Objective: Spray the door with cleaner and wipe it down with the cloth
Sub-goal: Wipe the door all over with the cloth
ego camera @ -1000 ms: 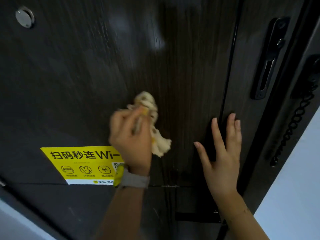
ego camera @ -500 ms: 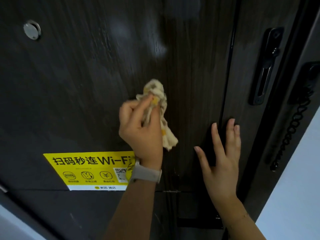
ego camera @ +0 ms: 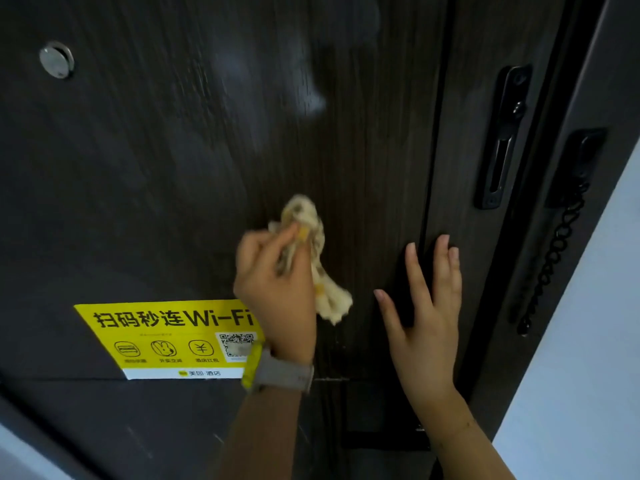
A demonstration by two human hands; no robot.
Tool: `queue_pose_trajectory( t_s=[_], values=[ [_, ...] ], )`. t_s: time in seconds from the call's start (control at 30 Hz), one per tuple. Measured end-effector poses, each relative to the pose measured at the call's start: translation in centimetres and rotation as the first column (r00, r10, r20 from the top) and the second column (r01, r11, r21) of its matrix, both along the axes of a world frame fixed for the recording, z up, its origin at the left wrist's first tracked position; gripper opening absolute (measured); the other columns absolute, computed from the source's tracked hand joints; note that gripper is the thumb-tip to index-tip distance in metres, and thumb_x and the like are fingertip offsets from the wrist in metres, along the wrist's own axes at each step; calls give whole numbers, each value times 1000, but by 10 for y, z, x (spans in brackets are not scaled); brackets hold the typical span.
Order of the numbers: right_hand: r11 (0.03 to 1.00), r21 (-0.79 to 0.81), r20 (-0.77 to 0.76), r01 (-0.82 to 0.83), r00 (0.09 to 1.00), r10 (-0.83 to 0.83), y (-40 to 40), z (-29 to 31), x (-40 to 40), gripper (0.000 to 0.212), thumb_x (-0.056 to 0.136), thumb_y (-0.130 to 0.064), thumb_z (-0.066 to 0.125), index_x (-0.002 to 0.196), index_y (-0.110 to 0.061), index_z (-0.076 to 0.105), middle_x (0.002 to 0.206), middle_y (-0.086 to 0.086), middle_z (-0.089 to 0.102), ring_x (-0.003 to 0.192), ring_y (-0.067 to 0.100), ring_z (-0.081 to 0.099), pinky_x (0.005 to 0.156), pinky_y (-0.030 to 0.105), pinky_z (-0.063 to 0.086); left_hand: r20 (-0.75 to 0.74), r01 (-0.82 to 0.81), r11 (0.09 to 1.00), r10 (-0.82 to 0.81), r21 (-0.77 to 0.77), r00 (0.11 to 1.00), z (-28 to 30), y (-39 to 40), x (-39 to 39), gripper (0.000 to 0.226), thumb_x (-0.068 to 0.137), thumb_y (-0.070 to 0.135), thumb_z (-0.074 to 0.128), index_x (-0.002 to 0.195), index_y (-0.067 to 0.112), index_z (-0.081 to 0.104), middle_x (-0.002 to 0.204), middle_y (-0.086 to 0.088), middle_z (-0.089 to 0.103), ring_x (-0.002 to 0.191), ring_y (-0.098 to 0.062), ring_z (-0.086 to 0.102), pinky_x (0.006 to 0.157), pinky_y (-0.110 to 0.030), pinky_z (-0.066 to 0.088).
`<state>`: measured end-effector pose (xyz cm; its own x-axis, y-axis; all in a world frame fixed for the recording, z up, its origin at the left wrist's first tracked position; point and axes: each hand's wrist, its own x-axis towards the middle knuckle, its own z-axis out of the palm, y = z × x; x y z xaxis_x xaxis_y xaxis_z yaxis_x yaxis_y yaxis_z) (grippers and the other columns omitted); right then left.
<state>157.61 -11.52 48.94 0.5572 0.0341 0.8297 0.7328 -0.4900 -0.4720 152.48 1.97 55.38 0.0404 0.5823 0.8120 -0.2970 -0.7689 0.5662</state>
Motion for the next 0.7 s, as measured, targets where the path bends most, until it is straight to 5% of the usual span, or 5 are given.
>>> queue_pose_trajectory(
  t_s=[0.1, 0.3, 0.5, 0.7],
  values=[
    [1000, -16, 12, 2, 1000, -1, -1, -1, 1, 70, 88, -20, 68, 149, -18, 33, 161, 3, 10, 150, 25, 7, 121, 22, 3, -46, 14, 999, -16, -52, 999, -23, -3, -8, 26, 74, -8, 78, 97, 4, 75, 85, 0, 57, 83, 7, 54, 76, -7, 42],
    [1000, 1, 5, -2, 1000, 2, 1, 0, 1, 70, 88, -18, 70, 148, -15, 35, 161, 6, 11, 150, 25, 6, 120, 20, 1, 72, 21, 999, -24, 44, 997, 41, 8, 2, 17, 78, 2, 75, 95, 1, 75, 85, -6, 58, 81, 4, 54, 76, -11, 44],
    [999, -33, 51, 3, 999, -1, -4, 1, 0, 64, 90, -21, 69, 146, -14, 39, 160, 9, 16, 149, 27, 11, 121, 24, 5, -112, 36, 997, -27, 75, 993, -12, -11, -4, 26, 73, -8, 78, 95, 4, 76, 85, -3, 59, 82, -16, 59, 78, -13, 45],
    [996, -85, 310, -4, 950, 30, -39, 52, 23, 55, 91, -17, 67, 140, -3, 46, 154, 21, 24, 145, 35, 20, 119, 47, 19, 59, 37, 977, -51, 212, 997, 86, 7, 8, 14, 79, 6, 76, 93, 4, 77, 82, -8, 60, 80, -12, 58, 74, -20, 47]
  ],
)
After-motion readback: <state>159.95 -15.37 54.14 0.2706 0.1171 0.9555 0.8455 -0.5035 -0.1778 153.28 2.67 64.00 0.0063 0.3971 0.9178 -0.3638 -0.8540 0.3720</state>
